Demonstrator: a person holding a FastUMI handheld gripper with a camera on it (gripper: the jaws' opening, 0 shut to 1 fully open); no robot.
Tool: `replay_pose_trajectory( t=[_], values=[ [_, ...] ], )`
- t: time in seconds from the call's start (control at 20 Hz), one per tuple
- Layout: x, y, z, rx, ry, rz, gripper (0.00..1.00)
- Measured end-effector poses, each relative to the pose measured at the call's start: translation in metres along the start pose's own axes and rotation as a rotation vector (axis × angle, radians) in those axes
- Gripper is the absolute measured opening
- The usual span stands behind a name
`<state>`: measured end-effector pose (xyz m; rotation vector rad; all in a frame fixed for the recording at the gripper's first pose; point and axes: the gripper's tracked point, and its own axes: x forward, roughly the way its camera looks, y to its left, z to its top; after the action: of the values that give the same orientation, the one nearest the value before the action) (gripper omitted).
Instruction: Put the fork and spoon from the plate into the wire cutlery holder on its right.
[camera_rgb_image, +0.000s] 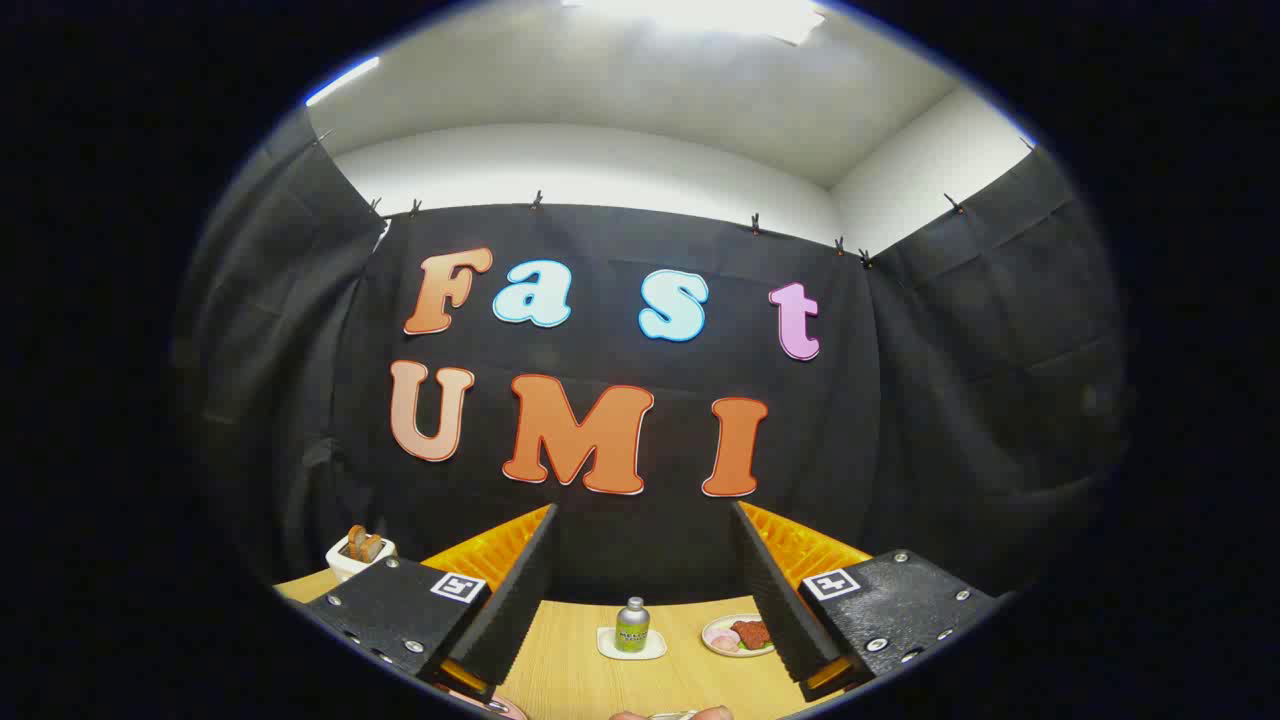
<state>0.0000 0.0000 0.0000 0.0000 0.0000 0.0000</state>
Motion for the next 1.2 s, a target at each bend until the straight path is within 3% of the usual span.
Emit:
replay_pose_trajectory(
  t=[0.5, 1.2],
  values=[
    [-0.003, 0.008, 0.002, -0.05, -0.017, 0.024, 0.99],
    [0.007, 0.017, -0.015, 0.067, 0.033, 0.079, 0.99]
  ],
)
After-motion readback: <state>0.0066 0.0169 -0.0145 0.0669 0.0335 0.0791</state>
